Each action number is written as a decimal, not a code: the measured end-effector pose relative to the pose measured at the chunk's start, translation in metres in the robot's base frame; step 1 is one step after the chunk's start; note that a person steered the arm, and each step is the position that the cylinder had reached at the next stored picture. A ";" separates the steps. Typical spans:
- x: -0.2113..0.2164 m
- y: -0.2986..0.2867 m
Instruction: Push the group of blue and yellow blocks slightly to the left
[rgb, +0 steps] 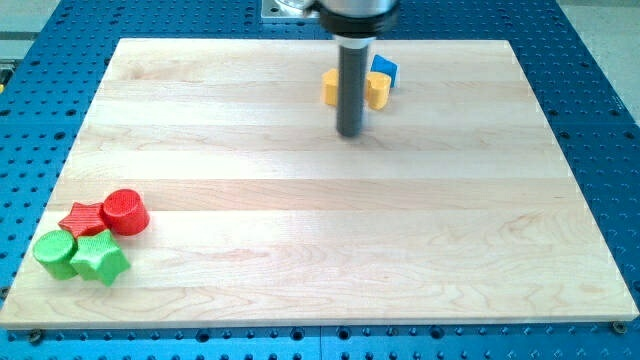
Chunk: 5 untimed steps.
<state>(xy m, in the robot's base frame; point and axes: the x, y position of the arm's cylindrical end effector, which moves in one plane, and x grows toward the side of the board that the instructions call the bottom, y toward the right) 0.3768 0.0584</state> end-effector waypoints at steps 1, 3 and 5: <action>0.000 0.006; -0.047 -0.112; -0.062 -0.084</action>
